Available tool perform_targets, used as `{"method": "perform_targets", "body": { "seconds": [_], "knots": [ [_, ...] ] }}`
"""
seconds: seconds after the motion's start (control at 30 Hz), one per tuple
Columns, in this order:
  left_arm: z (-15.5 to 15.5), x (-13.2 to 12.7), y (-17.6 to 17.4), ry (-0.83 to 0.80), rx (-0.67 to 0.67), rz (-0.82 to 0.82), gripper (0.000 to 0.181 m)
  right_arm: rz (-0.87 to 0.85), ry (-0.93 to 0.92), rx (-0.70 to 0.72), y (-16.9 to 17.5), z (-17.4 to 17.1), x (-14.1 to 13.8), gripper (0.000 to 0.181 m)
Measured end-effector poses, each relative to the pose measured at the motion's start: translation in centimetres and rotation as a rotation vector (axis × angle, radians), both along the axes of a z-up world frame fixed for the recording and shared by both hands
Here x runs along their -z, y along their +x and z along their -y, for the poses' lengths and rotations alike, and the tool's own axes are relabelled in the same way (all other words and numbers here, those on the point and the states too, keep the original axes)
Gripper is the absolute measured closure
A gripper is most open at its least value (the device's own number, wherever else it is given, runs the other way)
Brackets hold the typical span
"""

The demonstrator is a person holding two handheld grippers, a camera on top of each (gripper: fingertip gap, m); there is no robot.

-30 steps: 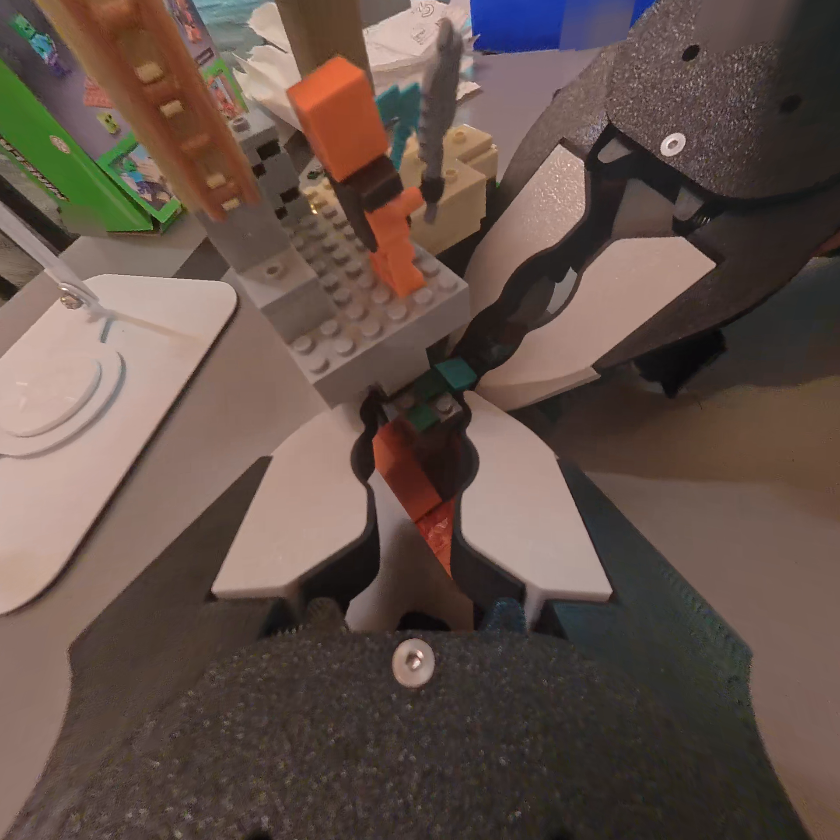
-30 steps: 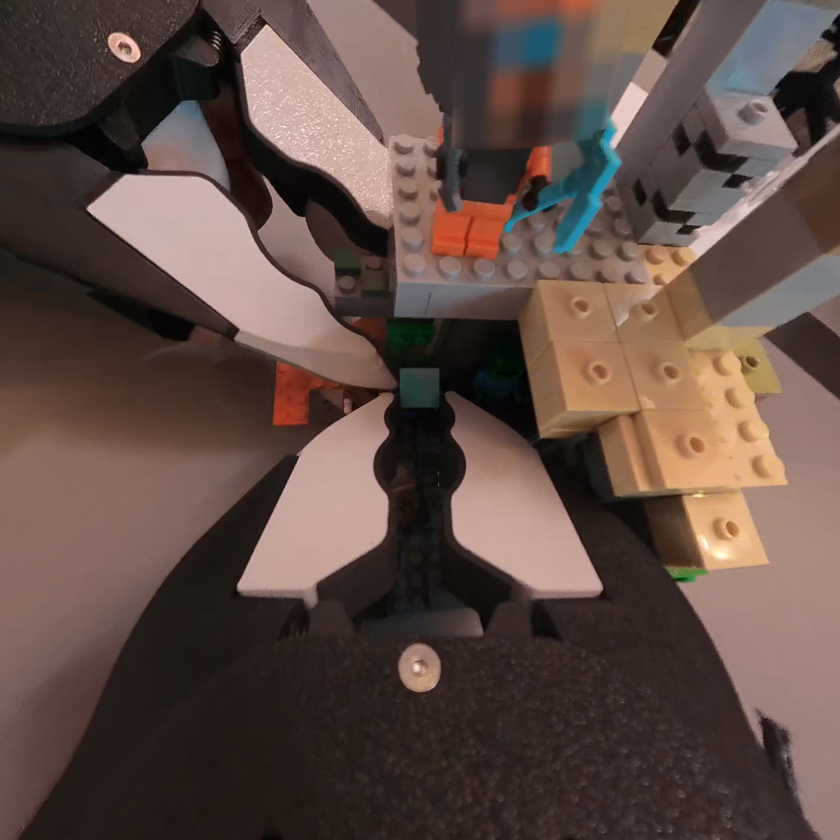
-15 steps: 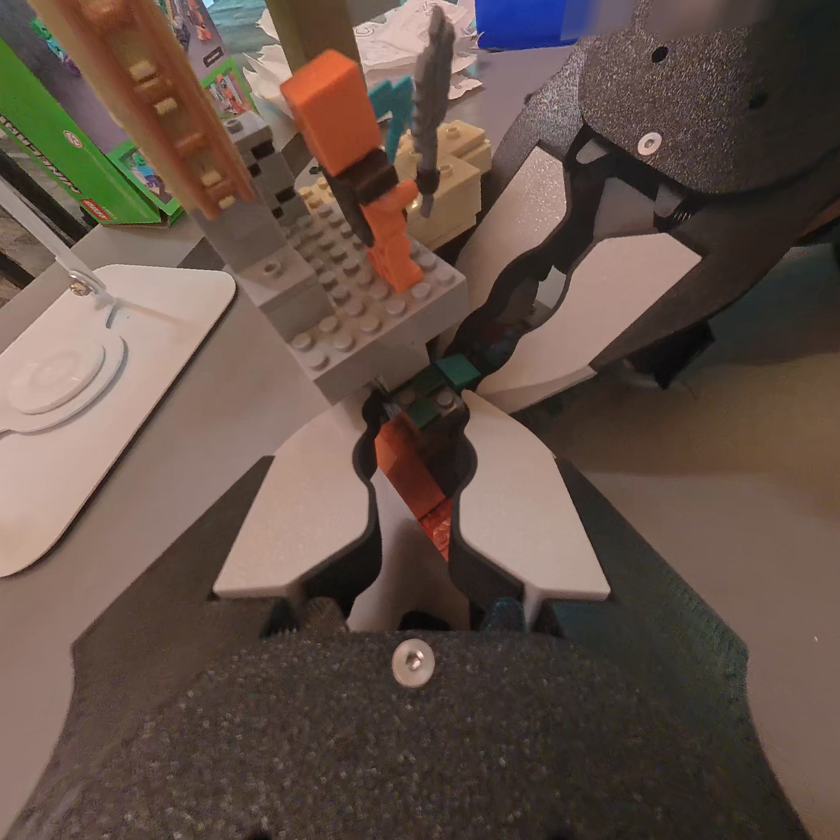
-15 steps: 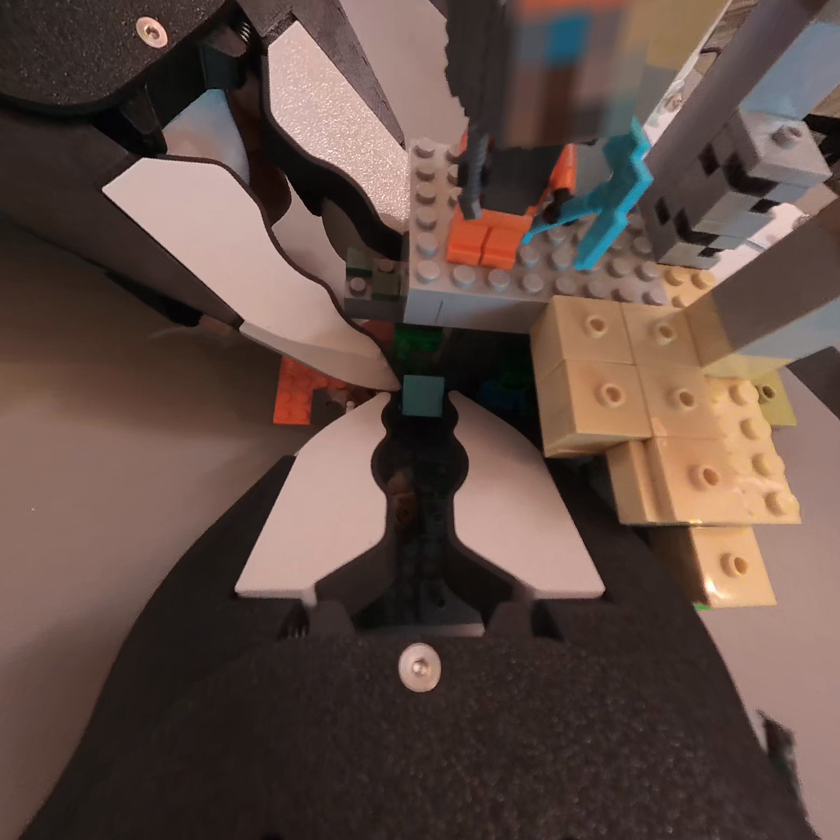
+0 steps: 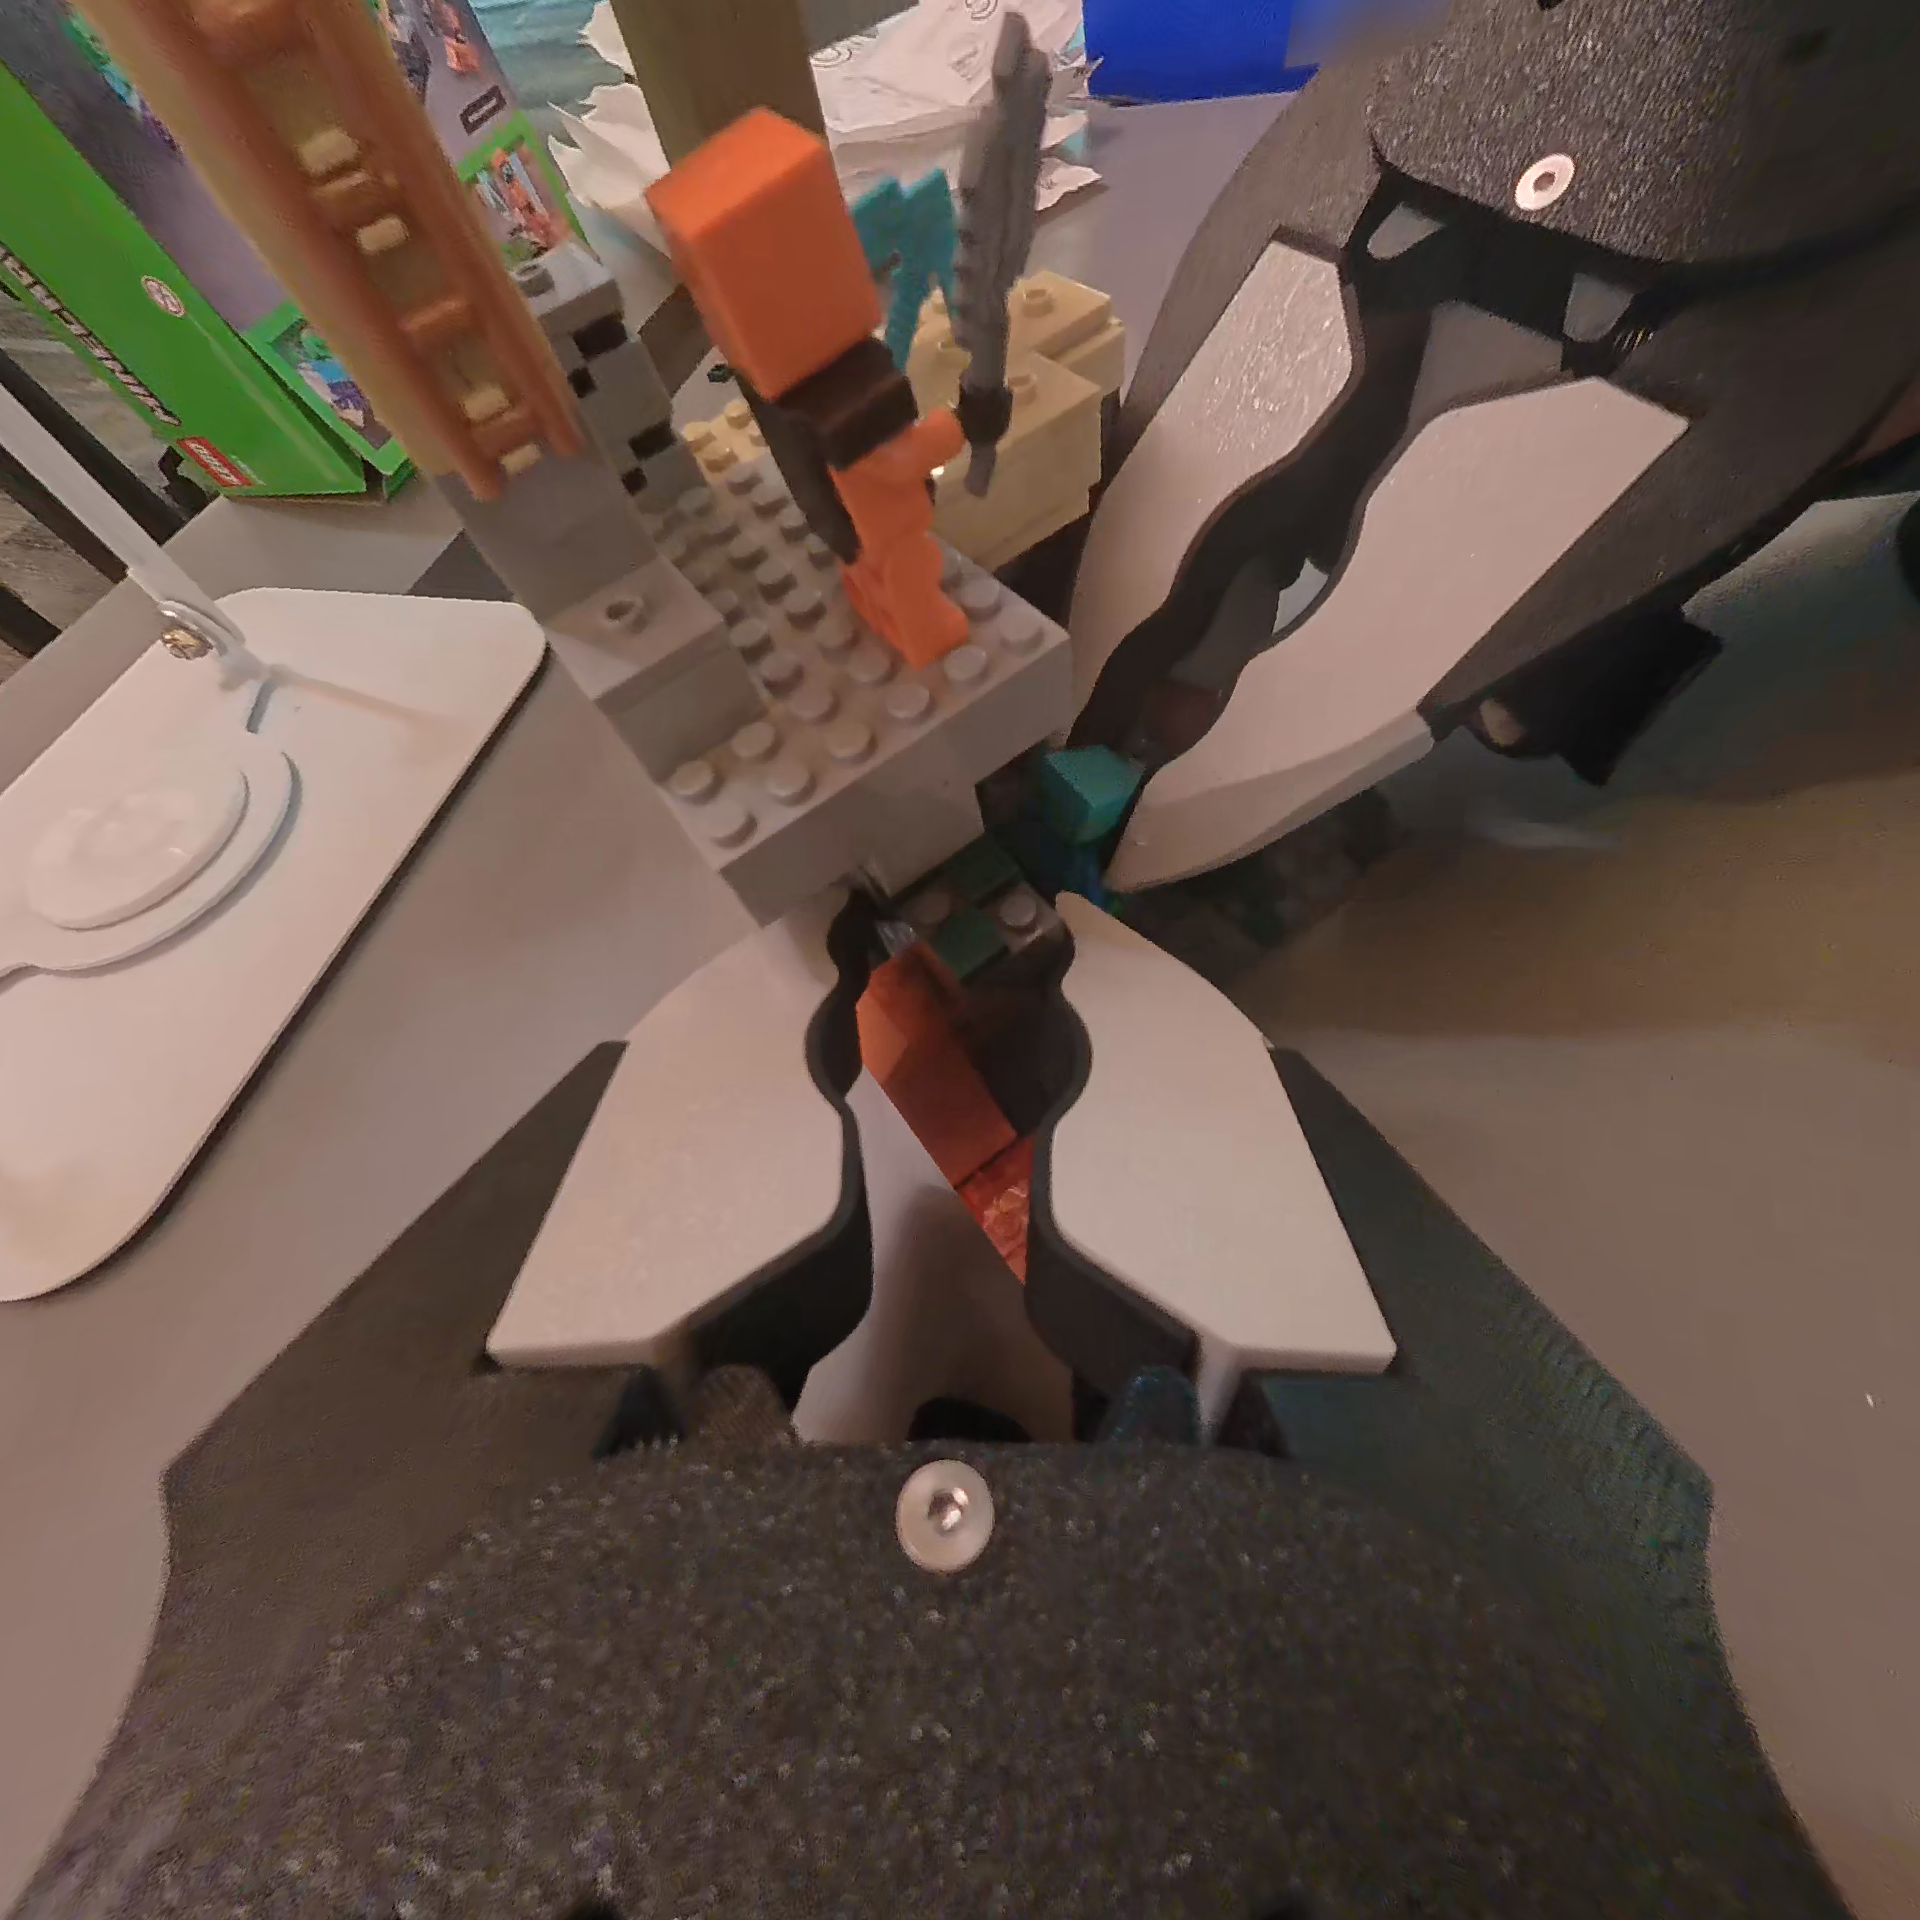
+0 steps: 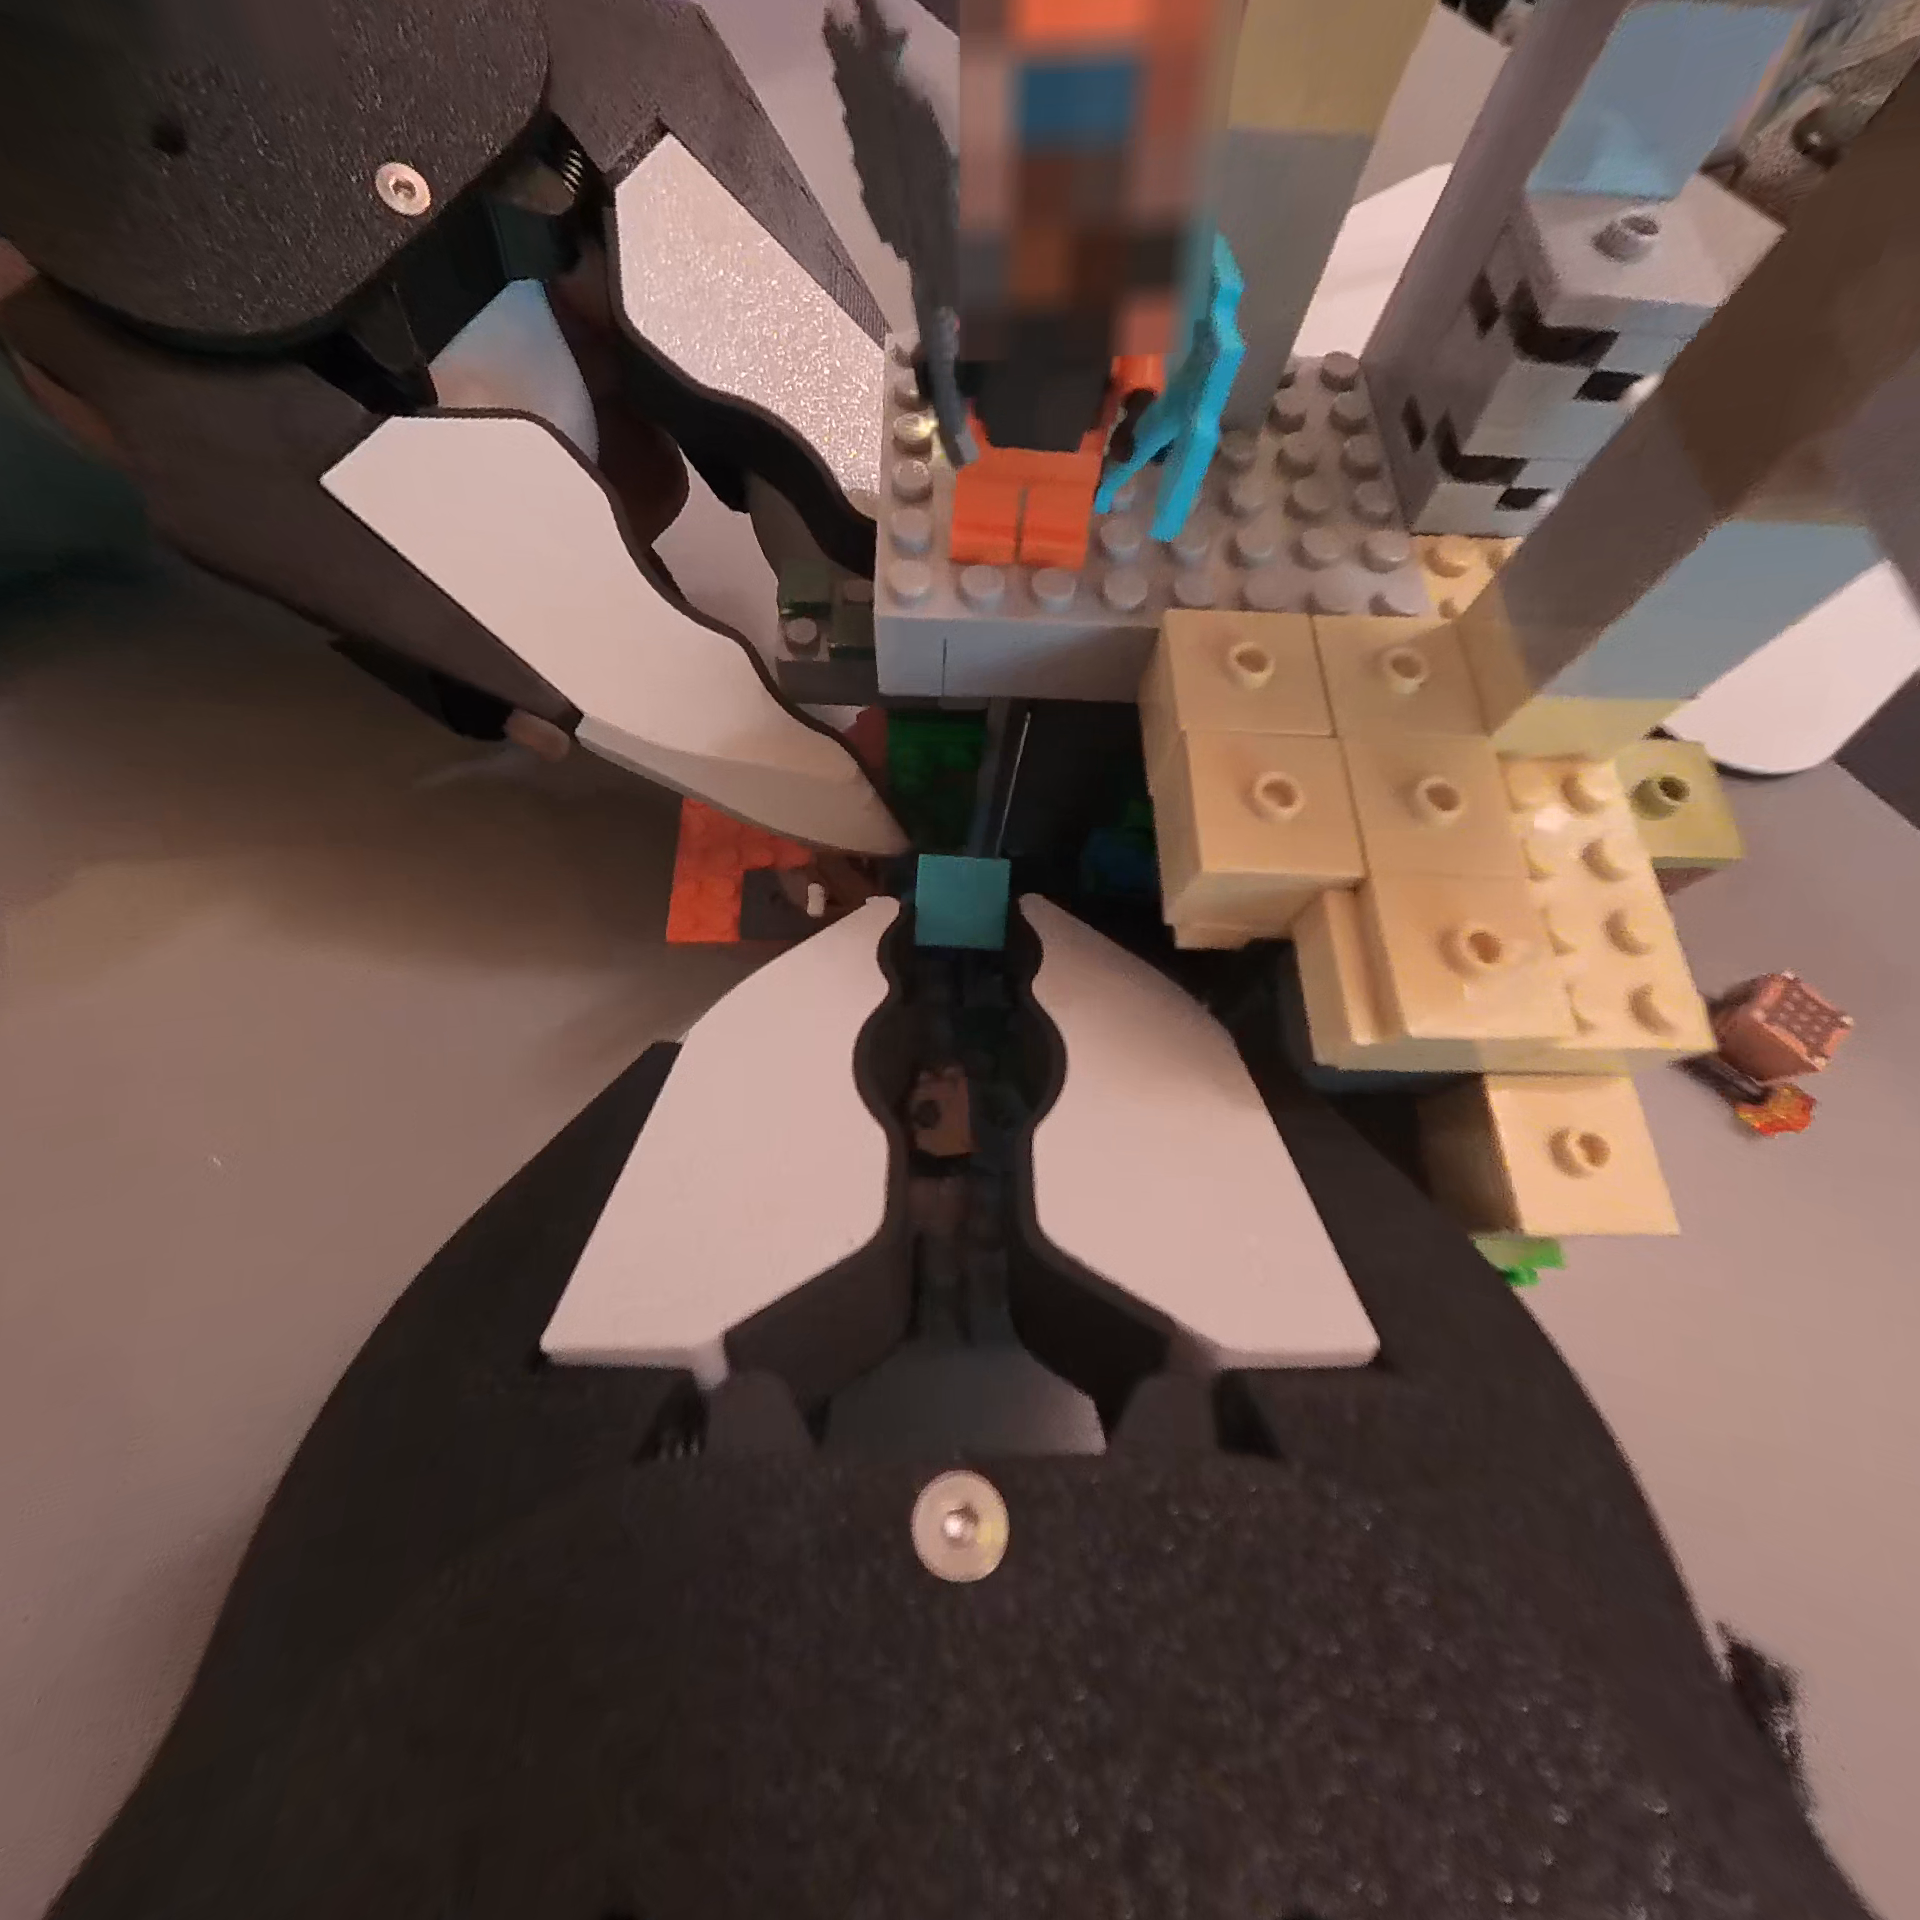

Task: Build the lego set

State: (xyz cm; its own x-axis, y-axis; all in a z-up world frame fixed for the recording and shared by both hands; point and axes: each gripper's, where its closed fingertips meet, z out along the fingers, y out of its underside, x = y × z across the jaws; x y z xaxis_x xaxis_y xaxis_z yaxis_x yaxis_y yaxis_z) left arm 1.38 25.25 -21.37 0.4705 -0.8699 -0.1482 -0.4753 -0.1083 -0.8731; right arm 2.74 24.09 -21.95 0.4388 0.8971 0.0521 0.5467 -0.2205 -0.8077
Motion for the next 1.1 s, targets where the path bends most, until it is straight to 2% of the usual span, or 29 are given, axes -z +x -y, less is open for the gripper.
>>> {"method": "perform_targets", "body": {
  "seconds": [0.03,0.4,0.7,0.8,0.93,1.1],
  "knots": [
    [0.0,0.0,0.0,-0.002,0.002,0.001,0.15,0.002,0.0,0.004,-0.2,0.0,0.1,0.165],
    [0.4,0.0,0.0,-0.026,0.069,0.016,0.148,0.033,-0.049,0.067,-0.5,-0.6,0.6,0.165],
    [0.6,-0.1,0.0,-0.026,0.094,0.023,0.149,0.072,-0.187,0.093,-0.3,-0.5,0.7,0.165],
    [0.6,-0.1,0.0,-0.026,0.1,0.024,0.149,0.073,-0.162,0.088,-0.1,-0.6,0.3,0.165],
    [0.6,-0.1,0.0,-0.026,0.1,0.024,0.149,0.011,-0.194,0.045,0.1,-0.2,-0.4,0.165],
    [1.0,-0.2,-0.7,-0.016,0.079,-0.006,0.147,-0.101,-0.244,-0.02,1.6,1.4,-2.7,0.166]
  ]
}}
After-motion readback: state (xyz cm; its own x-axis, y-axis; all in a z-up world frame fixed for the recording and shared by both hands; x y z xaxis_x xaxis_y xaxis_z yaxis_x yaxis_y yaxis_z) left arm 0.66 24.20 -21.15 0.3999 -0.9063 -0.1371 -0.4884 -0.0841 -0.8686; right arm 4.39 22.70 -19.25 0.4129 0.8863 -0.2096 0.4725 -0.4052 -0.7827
